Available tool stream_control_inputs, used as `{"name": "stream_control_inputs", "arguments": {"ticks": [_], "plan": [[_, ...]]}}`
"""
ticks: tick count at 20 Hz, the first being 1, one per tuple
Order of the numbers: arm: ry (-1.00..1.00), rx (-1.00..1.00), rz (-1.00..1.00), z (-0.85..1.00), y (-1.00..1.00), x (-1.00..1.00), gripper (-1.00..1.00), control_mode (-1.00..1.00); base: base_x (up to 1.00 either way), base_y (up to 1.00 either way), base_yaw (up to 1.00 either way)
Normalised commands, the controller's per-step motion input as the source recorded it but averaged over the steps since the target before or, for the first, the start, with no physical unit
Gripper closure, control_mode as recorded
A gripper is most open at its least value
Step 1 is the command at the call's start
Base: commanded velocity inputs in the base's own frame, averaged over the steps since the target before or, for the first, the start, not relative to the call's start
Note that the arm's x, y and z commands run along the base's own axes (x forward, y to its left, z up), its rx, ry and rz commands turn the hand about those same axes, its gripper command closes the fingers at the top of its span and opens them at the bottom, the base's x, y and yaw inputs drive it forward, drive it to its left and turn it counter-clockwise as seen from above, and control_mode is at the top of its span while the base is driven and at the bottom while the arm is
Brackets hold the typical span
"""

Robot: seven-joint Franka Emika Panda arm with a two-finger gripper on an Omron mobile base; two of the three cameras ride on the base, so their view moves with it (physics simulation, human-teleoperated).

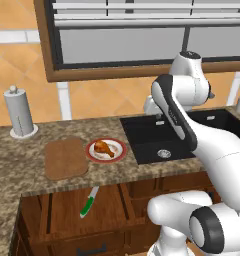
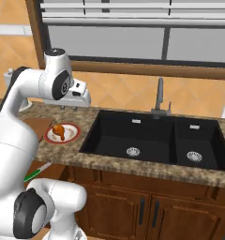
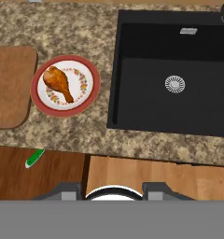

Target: Pick up the knife from the drawer and place it on the cutting board. Then place the meat from the plate to the cutting board.

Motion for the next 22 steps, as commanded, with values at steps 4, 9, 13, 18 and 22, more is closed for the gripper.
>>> {"name": "stream_control_inputs", "arguments": {"ticks": [4,9,13,18,22], "plan": [[0.00,0.00,0.00,0.00,0.00,0.00,-1.00,1.00,0.00,-0.10,0.11],[0.00,0.00,0.00,0.00,0.00,0.00,-1.00,1.00,0.00,-0.53,0.66],[0.00,0.00,0.00,0.00,0.00,0.00,-1.00,1.00,0.01,-0.49,0.71],[0.00,0.00,0.00,0.00,0.00,0.00,-1.00,1.00,0.09,-0.31,0.73],[0.00,0.00,0.00,0.00,0.00,0.00,-1.00,1.00,0.03,-0.47,0.80]]}}
